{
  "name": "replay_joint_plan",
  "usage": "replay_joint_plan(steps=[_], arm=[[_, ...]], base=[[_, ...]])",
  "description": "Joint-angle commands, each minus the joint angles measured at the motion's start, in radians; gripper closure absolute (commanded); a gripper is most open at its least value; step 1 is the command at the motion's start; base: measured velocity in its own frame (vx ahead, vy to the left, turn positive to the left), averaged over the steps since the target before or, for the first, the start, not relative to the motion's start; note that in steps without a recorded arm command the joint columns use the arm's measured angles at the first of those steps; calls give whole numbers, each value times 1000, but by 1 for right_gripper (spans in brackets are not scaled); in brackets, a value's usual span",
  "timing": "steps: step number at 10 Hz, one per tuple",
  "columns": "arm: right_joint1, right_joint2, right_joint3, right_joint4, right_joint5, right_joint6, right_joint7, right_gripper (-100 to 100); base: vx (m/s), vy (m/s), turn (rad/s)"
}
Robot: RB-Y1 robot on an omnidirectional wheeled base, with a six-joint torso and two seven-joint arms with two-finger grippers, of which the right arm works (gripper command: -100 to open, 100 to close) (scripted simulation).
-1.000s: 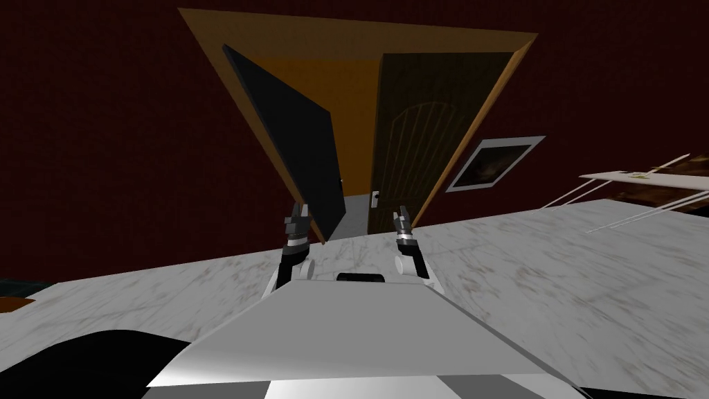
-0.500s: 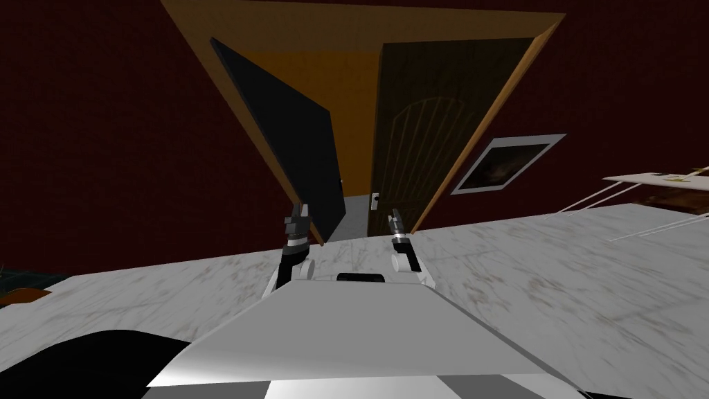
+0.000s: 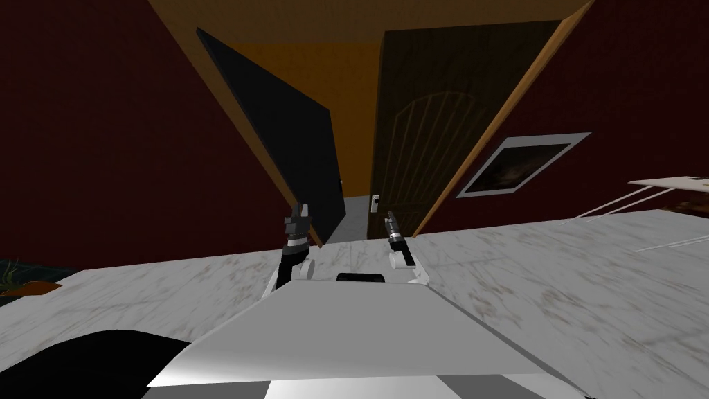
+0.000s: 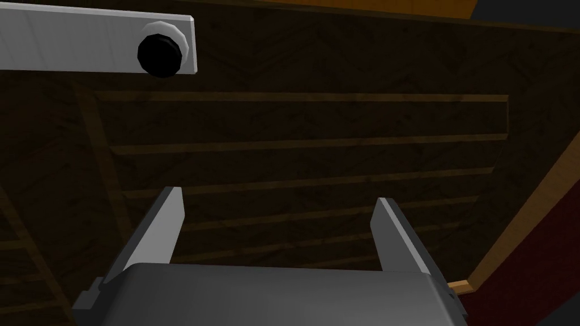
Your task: Push the door open
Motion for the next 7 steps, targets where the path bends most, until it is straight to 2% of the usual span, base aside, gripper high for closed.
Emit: replay_joint_plan(steps=[1,7], arm=[[-12,-2,5,30,2,20,-4,-100],[-69,0,17,145,9,67,-13,-100]], base=[[94,-86,48],[85,-63,38]])
